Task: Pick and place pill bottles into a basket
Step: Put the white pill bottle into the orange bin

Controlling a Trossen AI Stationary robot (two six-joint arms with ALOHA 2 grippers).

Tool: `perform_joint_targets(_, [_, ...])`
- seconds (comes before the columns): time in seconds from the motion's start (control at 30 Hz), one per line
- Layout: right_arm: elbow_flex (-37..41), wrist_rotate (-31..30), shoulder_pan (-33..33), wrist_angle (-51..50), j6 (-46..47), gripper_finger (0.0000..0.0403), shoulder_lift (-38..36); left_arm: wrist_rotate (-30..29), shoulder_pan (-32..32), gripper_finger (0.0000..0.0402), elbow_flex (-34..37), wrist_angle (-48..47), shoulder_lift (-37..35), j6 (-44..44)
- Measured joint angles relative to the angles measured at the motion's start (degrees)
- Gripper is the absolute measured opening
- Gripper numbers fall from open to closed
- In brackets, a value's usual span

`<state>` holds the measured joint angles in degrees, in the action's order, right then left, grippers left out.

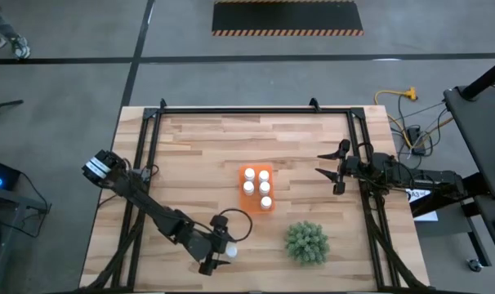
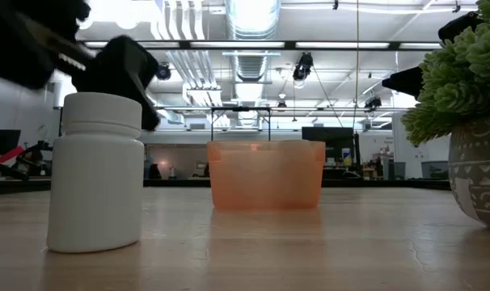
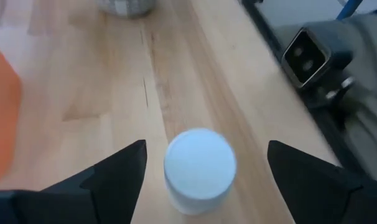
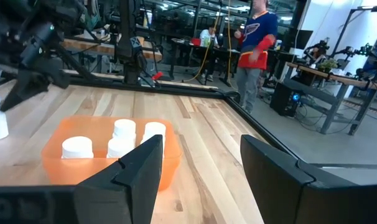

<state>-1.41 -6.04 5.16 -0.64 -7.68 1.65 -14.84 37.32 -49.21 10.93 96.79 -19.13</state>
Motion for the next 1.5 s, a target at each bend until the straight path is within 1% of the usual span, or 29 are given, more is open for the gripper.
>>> perform_joint_targets(0.1, [0.0, -0.02, 0.0, 0.0, 0.11, 0.0206, 0.0, 0.12, 0.0, 0.0315, 0.02, 1.89, 2.81, 0.01])
perform_joint_targets(0.2, [0.0, 0.0, 0.01, 0.0, 0.08, 0.0206, 0.0, 0.21, -0.02, 0.0315, -0.57, 2.29, 3.8, 0.02])
perform_joint_targets(0.5, [0.0, -0.02, -0.01, 0.0, 0.04, 0.0206, 0.0, 0.14, -0.09, 0.0315, -0.78, 2.38, 2.58, 0.42])
perform_joint_targets(0.6, [0.0, -0.01, -0.01, 0.0, 0.11, 0.0206, 0.0, 0.14, -0.09, 0.0309, -0.63, 1.92, 2.56, 0.53])
perform_joint_targets(0.83, [0.0, 0.0, 0.01, 0.0, 0.08, 0.0206, 0.0, -0.06, -0.18, 0.0263, -0.36, 1.74, 2.43, 0.52])
perform_joint_targets(1.27, [0.0, -0.02, 0.01, 0.0, 0.01, 0.0206, 0.0, -0.58, -1.1, 0.0147, -0.13, 1.98, 2.43, 0.52])
perform_joint_targets(1.3, [0.0, -0.01, 0.0, -0.01, 0.05, 0.0206, 0.0, -0.56, -1.24, 0.0142, -0.13, 1.98, 2.43, 0.52])
perform_joint_targets(1.5, [0.0, -0.01, 0.0, -0.01, 0.14, 0.0206, 0.0, -0.59, -2.15, 0.0142, -0.13, 1.65, 2.15, 0.52])
